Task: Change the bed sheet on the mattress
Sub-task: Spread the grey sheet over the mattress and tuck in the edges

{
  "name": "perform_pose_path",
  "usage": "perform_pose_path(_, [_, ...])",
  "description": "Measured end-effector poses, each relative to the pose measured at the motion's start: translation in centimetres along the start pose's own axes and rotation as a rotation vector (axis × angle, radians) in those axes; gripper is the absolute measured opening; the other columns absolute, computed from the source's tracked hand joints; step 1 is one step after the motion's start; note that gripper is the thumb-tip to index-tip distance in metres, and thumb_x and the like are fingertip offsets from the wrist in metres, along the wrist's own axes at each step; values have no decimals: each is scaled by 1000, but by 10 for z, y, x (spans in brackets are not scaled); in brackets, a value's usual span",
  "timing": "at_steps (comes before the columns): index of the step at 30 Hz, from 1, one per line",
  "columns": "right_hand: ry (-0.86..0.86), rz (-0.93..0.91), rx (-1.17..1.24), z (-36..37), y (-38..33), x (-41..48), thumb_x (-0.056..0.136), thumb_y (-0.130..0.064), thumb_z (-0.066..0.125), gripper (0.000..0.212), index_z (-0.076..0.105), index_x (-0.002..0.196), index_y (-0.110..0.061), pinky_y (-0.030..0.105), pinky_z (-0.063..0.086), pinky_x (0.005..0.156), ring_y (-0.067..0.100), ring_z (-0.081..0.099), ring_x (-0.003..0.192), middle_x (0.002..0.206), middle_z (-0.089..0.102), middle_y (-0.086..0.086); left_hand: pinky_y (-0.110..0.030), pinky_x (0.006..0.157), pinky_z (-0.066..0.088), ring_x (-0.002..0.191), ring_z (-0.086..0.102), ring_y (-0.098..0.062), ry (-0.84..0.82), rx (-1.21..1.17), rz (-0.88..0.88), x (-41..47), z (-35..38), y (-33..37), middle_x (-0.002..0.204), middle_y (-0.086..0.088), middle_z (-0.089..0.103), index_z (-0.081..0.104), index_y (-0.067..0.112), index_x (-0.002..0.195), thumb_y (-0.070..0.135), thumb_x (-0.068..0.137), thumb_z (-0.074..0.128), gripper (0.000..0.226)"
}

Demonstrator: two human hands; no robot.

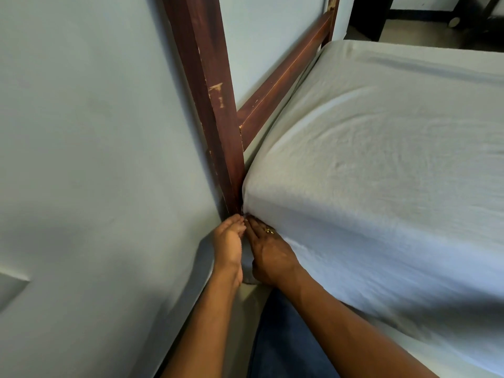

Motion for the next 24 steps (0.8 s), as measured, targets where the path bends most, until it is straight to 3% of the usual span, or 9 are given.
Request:
perform_pose_path(3, [-57, -8, 9, 19, 1, 1, 48, -25, 94, 108, 52, 143, 4, 43, 42, 114, 35, 54, 135, 149, 50, 22, -10, 85, 49, 110, 61, -3, -29, -45, 66, -21, 8, -2, 126, 1, 63, 52, 6, 141, -12, 95, 42, 50])
perform_pose_path(8, [-30, 38, 47, -6, 9, -8, 96, -14, 61, 46, 56, 141, -4, 34, 37, 113, 28, 51, 136, 144, 56, 12, -22, 111, 37, 135, 47, -2, -97, 89, 195, -26, 31, -2, 151, 9, 49, 43, 24, 152, 16, 101, 48, 52])
perform_pose_path(12, [7, -4, 117, -10, 8, -15, 74, -10, 79, 49, 69, 121, 1, 36, 54, 95, 37, 67, 111, 122, 68, 22, -44, 111, 43, 130, 54, -16, -155, 218, 150, -2, 40, -5, 141, 4, 58, 56, 36, 139, 42, 79, 51, 61])
perform_pose_path(14, [-15, -97, 47, 1, -4, -22, 59, -10, 83, 58, 71, 114, 4, 31, 58, 75, 38, 70, 93, 112, 69, 25, -51, 98, 51, 110, 65, -27, -138, 216, 95, 10, 36, -2, 114, -4, 71, 71, 26, 105, 37, 75, 54, 36])
perform_pose_path(16, [-49, -132, -43, 11, -11, -23, 64, -15, 78, 76, 58, 133, 8, 36, 56, 89, 41, 65, 108, 130, 61, 29, -41, 81, 53, 91, 67, -23, -131, 141, 68, 8, 32, 9, 92, -4, 72, 69, 20, 87, 21, 85, 50, 19])
perform_pose_path(18, [-95, -20, -41, 22, -6, -20, 78, -21, 70, 85, 37, 151, 6, 43, 49, 103, 44, 56, 124, 149, 44, 29, -26, 78, 55, 90, 68, -12, -134, 2, 38, 7, 29, 7, 98, -1, 73, 70, 13, 108, 2, 96, 40, 34])
perform_pose_path(20, [-77, 52, 0, 21, -9, -17, 81, -22, 64, 78, 38, 150, 2, 44, 56, 91, 42, 62, 113, 145, 49, 26, -23, 88, 57, 109, 66, -19, -79, -152, 8, 8, 16, -2, 119, -11, 70, 62, 2, 127, -2, 100, 36, 38])
perform_pose_path(22, [-31, 66, 38, 13, -14, -20, 77, -21, 62, 68, 49, 139, 2, 44, 59, 74, 38, 67, 95, 127, 60, 24, -25, 90, 56, 114, 64, -23, -68, -209, -23, 10, 17, -7, 119, -12, 70, 64, 4, 118, 1, 100, 35, 35])
perform_pose_path(24, [-57, 39, -27, 15, -14, -17, 75, -19, 64, 69, 52, 137, 7, 46, 58, 86, 41, 66, 104, 127, 62, 28, -23, 86, 56, 103, 66, -18, -108, -196, -48, 13, 27, -8, 102, -3, 74, 68, 9, 106, 3, 99, 35, 35])
Point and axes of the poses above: each hand's wrist, its own x-axis towards the middle knuckle, its own z-axis out of the palm, y = z × x, the point moved 10 cm from there along x, towards the middle knuckle
